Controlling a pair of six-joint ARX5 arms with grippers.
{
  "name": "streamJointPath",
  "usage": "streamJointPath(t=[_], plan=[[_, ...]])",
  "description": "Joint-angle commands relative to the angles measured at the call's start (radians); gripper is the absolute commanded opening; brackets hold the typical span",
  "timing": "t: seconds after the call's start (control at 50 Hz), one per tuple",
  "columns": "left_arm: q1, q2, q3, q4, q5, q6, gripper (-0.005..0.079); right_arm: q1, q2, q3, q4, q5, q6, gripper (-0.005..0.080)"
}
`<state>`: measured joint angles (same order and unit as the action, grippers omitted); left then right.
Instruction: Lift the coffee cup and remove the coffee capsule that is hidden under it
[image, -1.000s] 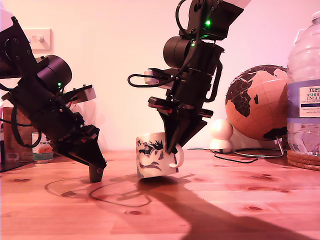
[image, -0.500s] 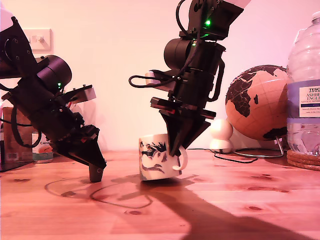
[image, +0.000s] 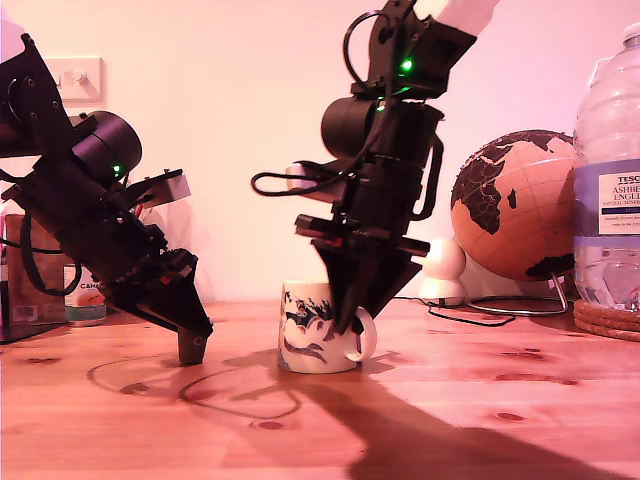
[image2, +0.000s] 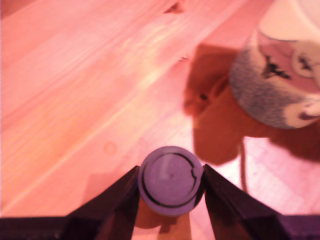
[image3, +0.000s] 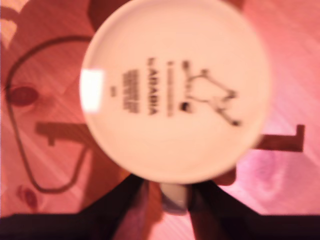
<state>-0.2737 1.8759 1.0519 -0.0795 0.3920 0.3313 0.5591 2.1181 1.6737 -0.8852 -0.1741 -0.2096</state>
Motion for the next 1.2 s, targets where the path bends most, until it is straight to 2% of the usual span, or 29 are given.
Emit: streamJointPath(t=[0.0,0.08,0.38,0.52,0.74,1.02,1.1,1.18], plan=[[0.003,-0.006,-0.003,0.003,0.008,-0.003,0.0151,0.010,0.005,0.010,0.000,-0.007,0.002,0.0262],[0.003,-0.006,-0.003,-0.002,0.012,-0.003,0.0168,0.010,-0.015,0.010,0.011,-0.011,0.001,0.0275],[0.003,-0.006,-0.003,-0.005,0.020,-0.012,0.0375,0.008,-0.122,0.028,0.019,-0.022,0.002,0.0287],[0.003,-0.006,-0.003,-0.005,0.049,-0.011,0.0438,0.008,-0.158,0.029,0.020,-0.026,0.005,0.0287],[0.003,-0.031,-0.003,-0.034,0.049,-0.015,0.0438,0.008,-0.169,0.029,0.002,-0.026,0.011,0.0287],[0.003,-0.148,-0.003,-0.054,0.053,-0.019,0.0437,0.008,-0.169,0.029,0.005,-0.030,0.022,0.0286],[0.003,-0.185,-0.003,-0.075,0.053,-0.052,0.0427,0.008,-0.169,0.029,0.003,-0.042,0.025,0.0285],[0.003,-0.220,-0.003,-0.103,0.054,-0.093,0.0347,0.005,-0.169,0.029,0.005,-0.062,0.032,0.0262]])
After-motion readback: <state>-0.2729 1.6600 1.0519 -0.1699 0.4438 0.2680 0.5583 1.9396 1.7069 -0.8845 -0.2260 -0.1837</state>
